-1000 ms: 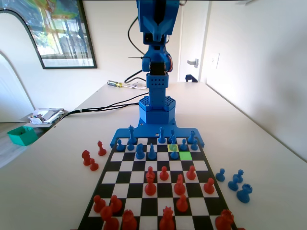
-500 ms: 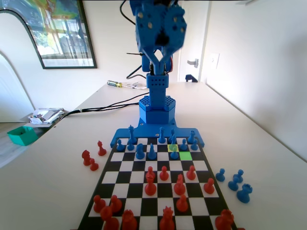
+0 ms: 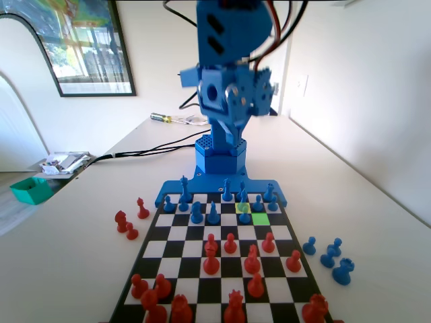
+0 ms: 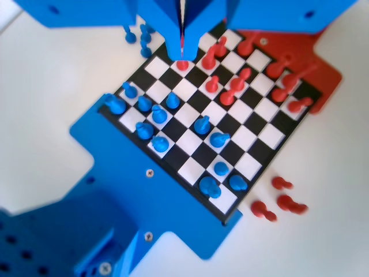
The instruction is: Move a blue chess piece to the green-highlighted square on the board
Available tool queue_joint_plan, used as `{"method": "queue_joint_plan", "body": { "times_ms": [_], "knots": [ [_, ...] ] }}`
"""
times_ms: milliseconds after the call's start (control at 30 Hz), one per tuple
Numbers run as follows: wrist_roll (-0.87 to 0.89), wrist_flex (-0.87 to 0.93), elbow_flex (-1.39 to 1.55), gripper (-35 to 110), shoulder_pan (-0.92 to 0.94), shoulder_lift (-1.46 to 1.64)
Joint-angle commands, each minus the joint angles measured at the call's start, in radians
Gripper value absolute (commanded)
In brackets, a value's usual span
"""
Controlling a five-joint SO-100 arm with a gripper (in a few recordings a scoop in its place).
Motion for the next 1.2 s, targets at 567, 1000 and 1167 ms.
{"method": "queue_joint_plan", "body": {
  "times_ms": [567, 1000, 1167],
  "knots": [
    [-0.031, -0.184, 0.11, 11, -0.08, -0.058],
    [0.02, -0.374, 0.275, 12, -0.126, -0.112],
    [0.025, -0.43, 0.29, 12, -0.132, -0.149]
  ]
}}
